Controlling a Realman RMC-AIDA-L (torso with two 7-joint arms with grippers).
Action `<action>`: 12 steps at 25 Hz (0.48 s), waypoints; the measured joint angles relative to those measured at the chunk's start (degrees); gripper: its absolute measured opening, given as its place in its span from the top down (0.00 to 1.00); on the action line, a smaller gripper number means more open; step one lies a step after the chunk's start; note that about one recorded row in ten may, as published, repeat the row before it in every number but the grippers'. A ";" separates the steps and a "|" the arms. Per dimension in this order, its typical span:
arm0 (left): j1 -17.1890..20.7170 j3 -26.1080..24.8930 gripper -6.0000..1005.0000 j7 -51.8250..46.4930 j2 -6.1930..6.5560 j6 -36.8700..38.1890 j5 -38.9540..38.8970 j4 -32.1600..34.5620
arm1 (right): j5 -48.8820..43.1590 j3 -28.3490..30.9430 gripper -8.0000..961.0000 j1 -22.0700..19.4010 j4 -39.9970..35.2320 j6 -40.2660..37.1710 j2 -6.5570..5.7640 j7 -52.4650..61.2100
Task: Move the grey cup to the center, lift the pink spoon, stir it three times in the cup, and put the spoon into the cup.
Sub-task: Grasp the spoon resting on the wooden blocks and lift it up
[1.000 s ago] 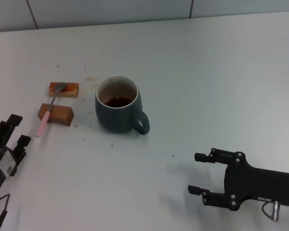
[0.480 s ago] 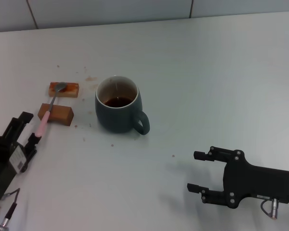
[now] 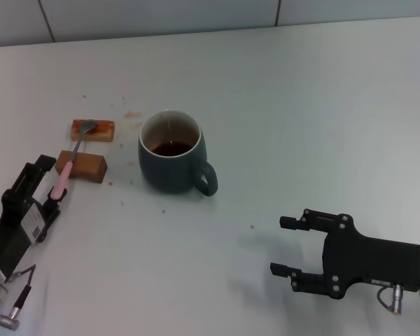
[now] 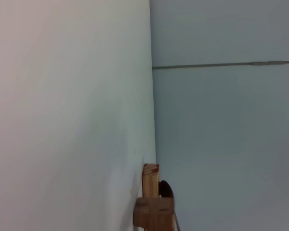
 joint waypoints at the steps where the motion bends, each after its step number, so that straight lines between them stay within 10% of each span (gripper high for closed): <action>1: -0.30 0.00 0.20 0.00 -0.01 -0.20 0.01 -0.23 | 0.00 0.00 0.25 0.02 0.00 0.00 0.00 0.01; 12: -1.11 0.00 0.20 0.01 -0.01 -0.83 -0.09 -0.59 | 0.10 -0.12 0.25 0.08 0.00 0.05 0.05 0.09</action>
